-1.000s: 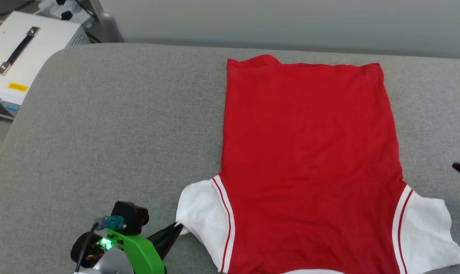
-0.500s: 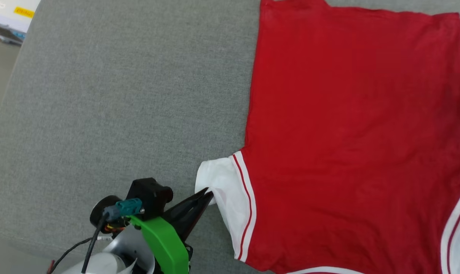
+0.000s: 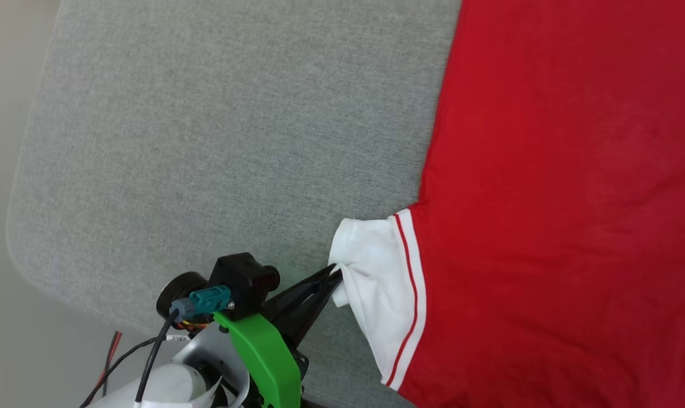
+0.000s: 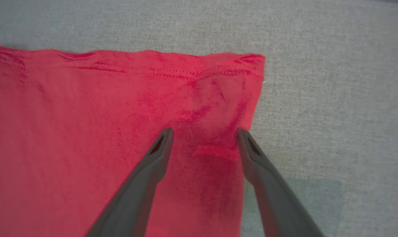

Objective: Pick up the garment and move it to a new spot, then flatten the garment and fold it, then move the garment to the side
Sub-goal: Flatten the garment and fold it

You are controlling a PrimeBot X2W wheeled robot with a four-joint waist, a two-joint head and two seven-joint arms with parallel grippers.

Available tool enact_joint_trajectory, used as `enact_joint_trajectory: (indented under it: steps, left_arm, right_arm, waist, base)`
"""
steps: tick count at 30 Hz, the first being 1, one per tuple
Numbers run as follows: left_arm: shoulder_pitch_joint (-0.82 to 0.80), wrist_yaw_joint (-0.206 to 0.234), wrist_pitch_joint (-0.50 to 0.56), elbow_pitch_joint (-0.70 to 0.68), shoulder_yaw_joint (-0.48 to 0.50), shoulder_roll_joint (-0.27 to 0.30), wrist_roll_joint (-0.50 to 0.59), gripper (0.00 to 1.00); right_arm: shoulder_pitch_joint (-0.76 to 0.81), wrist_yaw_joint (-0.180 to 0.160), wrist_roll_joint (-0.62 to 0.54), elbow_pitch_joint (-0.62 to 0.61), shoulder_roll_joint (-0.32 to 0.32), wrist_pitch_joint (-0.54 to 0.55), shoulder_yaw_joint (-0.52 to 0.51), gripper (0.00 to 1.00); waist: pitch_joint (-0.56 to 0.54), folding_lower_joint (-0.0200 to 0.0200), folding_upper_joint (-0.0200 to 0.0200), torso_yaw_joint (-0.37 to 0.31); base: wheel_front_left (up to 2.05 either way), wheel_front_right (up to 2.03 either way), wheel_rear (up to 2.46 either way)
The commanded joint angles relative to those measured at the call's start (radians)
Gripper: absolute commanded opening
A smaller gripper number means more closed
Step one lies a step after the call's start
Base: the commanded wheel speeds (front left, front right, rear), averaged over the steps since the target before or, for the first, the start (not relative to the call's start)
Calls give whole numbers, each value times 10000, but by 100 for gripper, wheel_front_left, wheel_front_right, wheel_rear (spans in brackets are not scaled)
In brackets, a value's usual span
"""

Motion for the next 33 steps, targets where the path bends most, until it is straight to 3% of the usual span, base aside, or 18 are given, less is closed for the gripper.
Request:
enact_joint_trajectory:
  steps: [1, 6, 7, 8, 9, 21, 33]
  left_arm:
    - [-194, -72, -115, 46, 2, -72, 126, 0]
    - [-322, -231, -167, 275, -78, -266, 116, 0]
    - [-328, -246, -192, 316, -75, -291, 103, 0]
    - [-330, -261, -209, 349, -74, -304, 92, 0]
    - [-329, -264, -236, 390, -63, -315, 79, 0]
    - [-279, -238, -483, 738, 127, -249, -59, 0]
    - [227, 38, -615, 1102, 378, -41, -567, 0]
  right_arm:
    - [-197, -7, -148, 107, 19, -90, -4, 100]
    - [-94, -7, -516, 659, -38, -145, 112, 100]
    - [-23, -7, -513, 724, -65, -120, 132, 91]
    - [34, -7, -503, 764, -79, -110, 141, 9]
    - [107, -7, -488, 805, -96, -79, 154, 0]
    - [895, -7, -171, 863, -220, -478, 384, 0]
    - [3830, -7, 539, 566, 68, -1013, 248, 0]
  waist:
    - [435, -2, 0, 410]
    - [513, -2, 0, 596]
    - [499, -2, 0, 618]
    - [486, -2, 0, 632]
    - [467, -2, 0, 638]
    - [-342, -2, 0, 198]
    - [-2581, -2, 0, -968]
  base:
    - [0, 0, 0]
    - [0, 0, 0]
    - [0, 0, 0]
    - [0, 0, 0]
    - [0, 0, 0]
    - [0, 0, 0]
    - [0, 0, 0]
